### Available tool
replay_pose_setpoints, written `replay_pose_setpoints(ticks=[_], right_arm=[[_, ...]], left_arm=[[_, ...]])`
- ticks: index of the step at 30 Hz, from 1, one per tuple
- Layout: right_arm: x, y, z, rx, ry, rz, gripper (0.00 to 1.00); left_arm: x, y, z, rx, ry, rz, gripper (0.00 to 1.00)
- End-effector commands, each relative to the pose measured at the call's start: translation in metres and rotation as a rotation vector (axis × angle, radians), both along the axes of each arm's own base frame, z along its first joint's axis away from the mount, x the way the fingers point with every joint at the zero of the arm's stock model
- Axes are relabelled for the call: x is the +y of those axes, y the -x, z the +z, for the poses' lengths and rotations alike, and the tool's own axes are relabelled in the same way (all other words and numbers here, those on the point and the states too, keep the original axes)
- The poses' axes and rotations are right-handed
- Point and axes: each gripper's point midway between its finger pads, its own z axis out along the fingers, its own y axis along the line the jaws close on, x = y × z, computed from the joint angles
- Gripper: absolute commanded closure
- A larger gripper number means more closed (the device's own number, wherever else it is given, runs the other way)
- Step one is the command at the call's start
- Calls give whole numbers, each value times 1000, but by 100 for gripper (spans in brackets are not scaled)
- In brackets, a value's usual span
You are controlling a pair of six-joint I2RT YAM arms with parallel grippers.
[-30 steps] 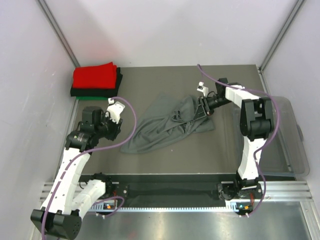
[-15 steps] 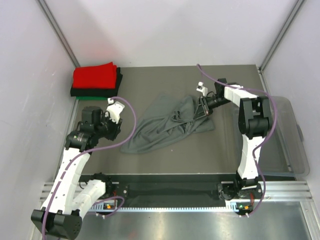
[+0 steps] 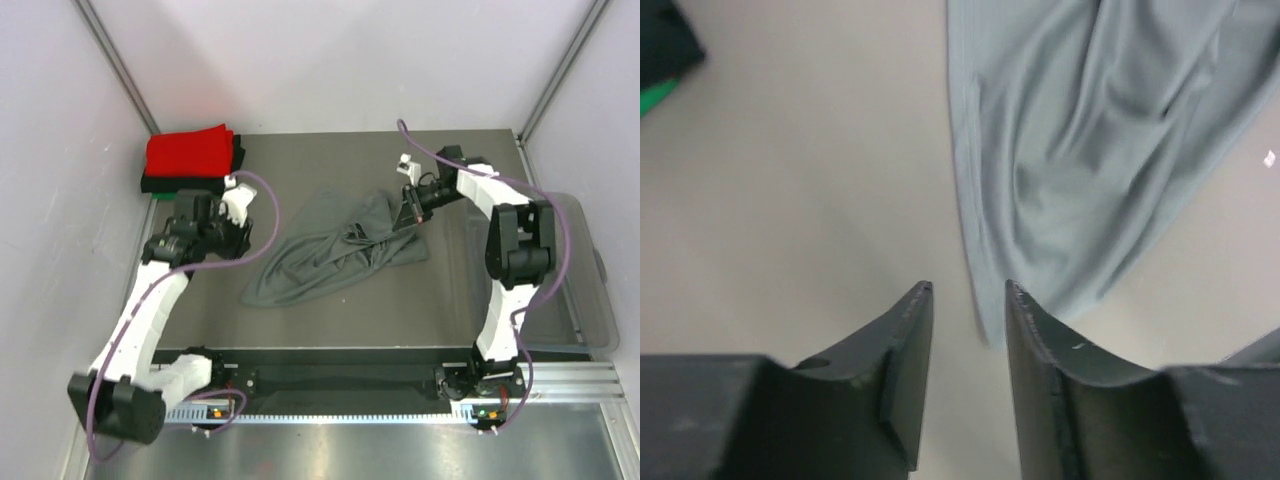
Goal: Fold and stack the t-shirts
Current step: Flatten the tshirt out
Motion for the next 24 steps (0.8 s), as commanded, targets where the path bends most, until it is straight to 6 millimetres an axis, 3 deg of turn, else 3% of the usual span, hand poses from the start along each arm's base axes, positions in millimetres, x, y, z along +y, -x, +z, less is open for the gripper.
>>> replay_pose_setpoints(ticks=[1, 2, 3, 5, 6, 7, 8, 9, 10, 11, 12, 13, 14, 15, 16, 17, 18, 19, 21, 23, 24], right_arm=[[-12, -18, 64, -268, 40, 1, 100], [-16, -18, 73, -314, 65, -6, 100], [-19, -18, 77, -338, 78, -12, 100], [-21, -15, 91, -399, 93, -29, 100], [-23, -15, 95, -420, 106, -37, 100], [-25, -15, 98, -436, 113, -44, 100], [-27, -13, 103, -457, 125, -52, 100], [-29, -13, 103, -463, 135, -55, 100], [-30, -12, 104, -468, 141, -59, 100], [-32, -12, 107, -482, 146, -62, 100], [-34, -13, 107, -489, 160, -67, 100], [-35, -13, 109, -495, 165, -71, 100], [-37, -13, 113, -505, 162, -81, 100], [-37, -13, 114, -505, 156, -86, 100], [-38, -13, 117, -510, 148, -93, 100], [-39, -12, 119, -504, 140, -101, 100], [-41, -12, 120, -503, 138, -105, 100], [-42, -12, 120, -502, 139, -107, 100], [-45, -9, 120, -489, 121, -111, 100], [-46, -7, 118, -473, 108, -108, 100], [-44, -6, 119, -467, 87, -100, 100]], left_arm=[[-29, -53, 47, -123, 119, -39, 59], [-37, -63, 53, -130, 143, -52, 58], [-47, -78, 42, -85, 156, -68, 56], [-63, -105, 63, -131, 189, -87, 56], [-74, -122, 45, -94, 179, -98, 56], [-79, -138, 55, -128, 174, -105, 55], [-82, -153, 51, -133, 162, -97, 56], [-90, -171, 23, -73, 149, -103, 56], [-97, -189, 35, -97, 156, -113, 56], [-103, -199, 29, -78, 158, -117, 57], [-111, -209, -3, 4, 163, -127, 57], [-118, -224, 7, -12, 190, -125, 58], [-123, -232, 1, 2, 202, -130, 58], [-129, -241, -28, 61, 202, -135, 58], [-133, -255, -20, 33, 200, -141, 57], [-137, -261, -26, 39, 193, -145, 57], [-140, -268, -51, 83, 185, -147, 57], [-142, -278, -46, 66, 186, -148, 57], [-144, -286, -70, 101, 181, -143, 56], [-149, -295, -70, 84, 194, -151, 56], [-149, -299, -80, 90, 195, -149, 55]])
